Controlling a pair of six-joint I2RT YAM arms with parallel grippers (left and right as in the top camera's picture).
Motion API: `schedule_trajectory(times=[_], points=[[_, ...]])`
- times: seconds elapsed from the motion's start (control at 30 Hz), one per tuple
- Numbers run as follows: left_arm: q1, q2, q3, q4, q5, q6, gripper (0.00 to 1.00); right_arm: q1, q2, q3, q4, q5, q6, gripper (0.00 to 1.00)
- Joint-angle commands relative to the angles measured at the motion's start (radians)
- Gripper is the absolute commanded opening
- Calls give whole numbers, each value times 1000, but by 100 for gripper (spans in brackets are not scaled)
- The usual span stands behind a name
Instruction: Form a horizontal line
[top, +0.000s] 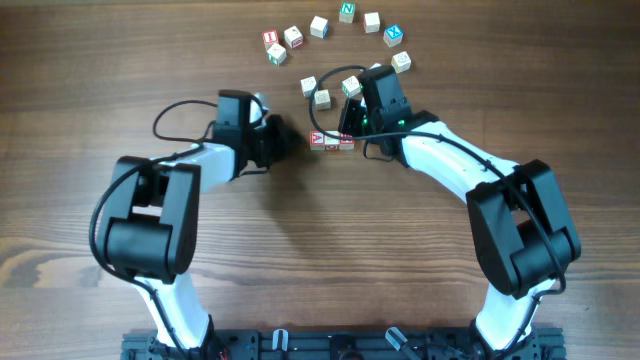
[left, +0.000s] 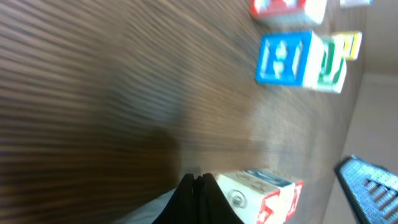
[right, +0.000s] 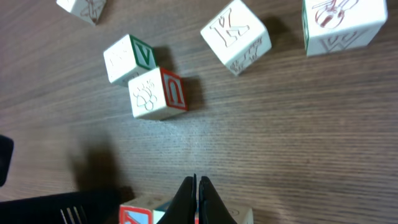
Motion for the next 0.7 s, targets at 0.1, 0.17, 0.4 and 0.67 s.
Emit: schedule_trajectory(times=[0.1, 0.17, 0.4, 0.67], points=[[114, -27, -9, -80, -6, 23, 4, -3, -85, 87, -214, 178, -19, 4], [130, -56, -9, -127, -7, 32, 4, -5, -122, 87, -267, 193, -16, 4], [141, -339, -9, -404, -106, 163, 4, -54, -353, 87, -508, 283, 13, 4], [71, -1124, -9, -967, -516, 217, 4, -106, -895, 87, -833, 388, 7, 4]])
